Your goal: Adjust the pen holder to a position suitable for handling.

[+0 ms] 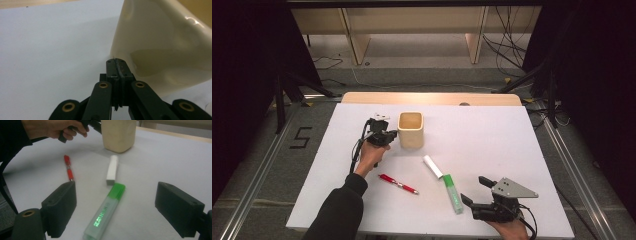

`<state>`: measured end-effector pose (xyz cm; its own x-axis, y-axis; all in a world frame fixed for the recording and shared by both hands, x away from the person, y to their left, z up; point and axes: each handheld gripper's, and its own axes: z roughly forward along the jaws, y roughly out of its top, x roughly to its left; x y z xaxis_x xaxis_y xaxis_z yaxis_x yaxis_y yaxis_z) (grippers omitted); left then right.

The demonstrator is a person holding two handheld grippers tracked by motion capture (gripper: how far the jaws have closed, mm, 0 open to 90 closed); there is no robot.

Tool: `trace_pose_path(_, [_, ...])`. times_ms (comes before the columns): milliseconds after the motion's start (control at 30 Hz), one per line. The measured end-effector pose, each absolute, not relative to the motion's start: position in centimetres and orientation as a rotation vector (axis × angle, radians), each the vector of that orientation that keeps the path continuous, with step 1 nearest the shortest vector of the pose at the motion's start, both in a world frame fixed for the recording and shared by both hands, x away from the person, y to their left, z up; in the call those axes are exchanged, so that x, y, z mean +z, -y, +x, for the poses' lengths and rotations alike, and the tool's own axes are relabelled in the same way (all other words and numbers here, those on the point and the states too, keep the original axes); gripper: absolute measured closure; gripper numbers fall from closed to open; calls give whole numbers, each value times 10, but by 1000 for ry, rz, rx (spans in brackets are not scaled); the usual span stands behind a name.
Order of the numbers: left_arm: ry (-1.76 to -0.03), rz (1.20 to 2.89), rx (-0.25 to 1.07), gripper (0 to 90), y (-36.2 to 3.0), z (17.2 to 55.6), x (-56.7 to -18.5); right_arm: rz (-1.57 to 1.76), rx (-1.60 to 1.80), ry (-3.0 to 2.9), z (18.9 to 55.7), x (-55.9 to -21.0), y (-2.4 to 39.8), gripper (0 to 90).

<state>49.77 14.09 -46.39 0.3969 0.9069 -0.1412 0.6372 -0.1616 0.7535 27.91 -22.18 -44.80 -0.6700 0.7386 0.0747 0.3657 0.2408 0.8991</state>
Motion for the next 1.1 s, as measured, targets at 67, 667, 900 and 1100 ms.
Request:
trace_pose_path(67, [-1316,1901,433,893,-140,499,-465,1015,1406,-2155,279,-448,222,183])
trace_pose_path(667, [-1321,1910,419,895,-127,505,-468,1019,1401,-2161,279,-448,221,185])
trace_pose_path(900, [-1305,1915,395,895,-118,506,-469,1017,1401,-2165,280,-449,220,187])
trace_pose_path(1100, [-1289,1929,384,895,-109,507,-469,1019,1402,-2166,280,-449,221,187])
